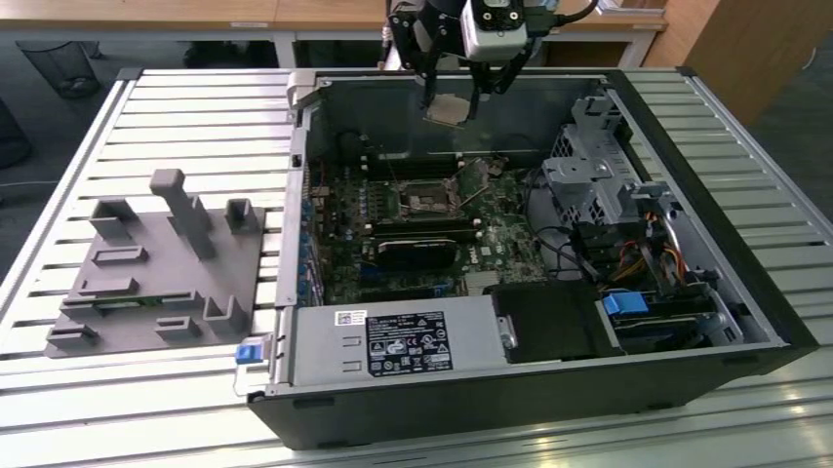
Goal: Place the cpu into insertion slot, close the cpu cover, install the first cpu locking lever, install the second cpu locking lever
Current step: 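Place the cpu into insertion slot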
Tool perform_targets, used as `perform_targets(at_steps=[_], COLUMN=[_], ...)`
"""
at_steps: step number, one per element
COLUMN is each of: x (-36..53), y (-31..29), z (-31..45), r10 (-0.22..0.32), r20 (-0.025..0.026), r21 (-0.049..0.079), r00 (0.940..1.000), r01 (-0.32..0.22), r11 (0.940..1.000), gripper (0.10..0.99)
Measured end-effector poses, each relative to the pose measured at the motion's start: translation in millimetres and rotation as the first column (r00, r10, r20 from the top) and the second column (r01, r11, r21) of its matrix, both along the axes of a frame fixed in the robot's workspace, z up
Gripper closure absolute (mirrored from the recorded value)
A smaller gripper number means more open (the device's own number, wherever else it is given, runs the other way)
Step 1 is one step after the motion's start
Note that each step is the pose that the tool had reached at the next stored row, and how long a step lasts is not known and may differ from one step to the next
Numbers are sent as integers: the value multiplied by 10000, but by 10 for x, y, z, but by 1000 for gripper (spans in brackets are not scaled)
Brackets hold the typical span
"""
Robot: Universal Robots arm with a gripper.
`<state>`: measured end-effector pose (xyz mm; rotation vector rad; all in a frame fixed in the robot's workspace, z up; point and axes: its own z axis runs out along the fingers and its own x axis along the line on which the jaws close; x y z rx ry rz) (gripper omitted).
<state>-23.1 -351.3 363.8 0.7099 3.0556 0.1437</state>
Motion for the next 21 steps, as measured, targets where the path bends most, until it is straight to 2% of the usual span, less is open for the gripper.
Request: perform_targets(at_steps=[21], x=[0], y=[0], z=[-2], r10=[-755], r20=[0], r21=[0], r00=[9971], r01=[755], r11=[9971], gripper=[541])
